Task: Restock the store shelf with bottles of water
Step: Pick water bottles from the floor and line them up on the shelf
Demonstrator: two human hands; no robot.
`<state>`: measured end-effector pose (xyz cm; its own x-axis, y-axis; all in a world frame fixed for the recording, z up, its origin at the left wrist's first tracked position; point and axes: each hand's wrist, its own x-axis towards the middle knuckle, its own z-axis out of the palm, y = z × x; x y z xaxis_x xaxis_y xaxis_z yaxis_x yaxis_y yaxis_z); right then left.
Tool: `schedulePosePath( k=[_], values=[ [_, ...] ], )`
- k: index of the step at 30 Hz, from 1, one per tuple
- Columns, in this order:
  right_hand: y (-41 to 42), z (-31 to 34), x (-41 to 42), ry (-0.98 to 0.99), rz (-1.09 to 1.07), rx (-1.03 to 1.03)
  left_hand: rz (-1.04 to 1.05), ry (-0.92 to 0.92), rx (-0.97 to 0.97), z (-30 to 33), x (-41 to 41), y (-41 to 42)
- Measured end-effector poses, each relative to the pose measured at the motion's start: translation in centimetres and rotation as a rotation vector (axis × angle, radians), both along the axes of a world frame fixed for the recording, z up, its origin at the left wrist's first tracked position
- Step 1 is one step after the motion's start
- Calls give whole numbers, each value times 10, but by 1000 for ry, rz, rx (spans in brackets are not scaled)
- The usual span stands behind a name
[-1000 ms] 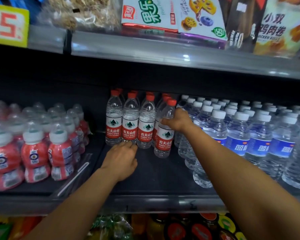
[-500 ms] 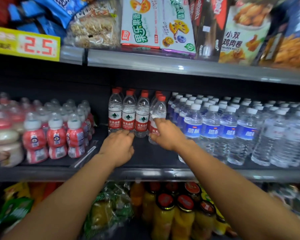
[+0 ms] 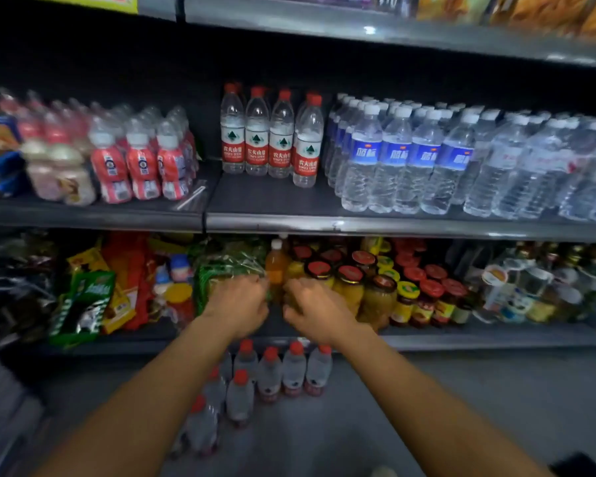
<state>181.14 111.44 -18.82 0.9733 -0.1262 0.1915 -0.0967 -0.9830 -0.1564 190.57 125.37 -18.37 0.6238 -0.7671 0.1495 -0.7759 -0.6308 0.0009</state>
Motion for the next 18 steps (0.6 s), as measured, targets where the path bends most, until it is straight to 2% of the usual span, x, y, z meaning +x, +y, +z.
schedulePosePath(
  k=[7, 11, 18],
  values=[
    [36, -110, -54, 147, -78, 191, 4, 208, 160, -97, -49, 33],
    [47, -167, -76, 224, -150, 292, 25, 299, 177, -150, -65, 46],
    [66, -237, -82, 382, -179, 362, 135, 442, 258, -224, -74, 79]
  ],
)
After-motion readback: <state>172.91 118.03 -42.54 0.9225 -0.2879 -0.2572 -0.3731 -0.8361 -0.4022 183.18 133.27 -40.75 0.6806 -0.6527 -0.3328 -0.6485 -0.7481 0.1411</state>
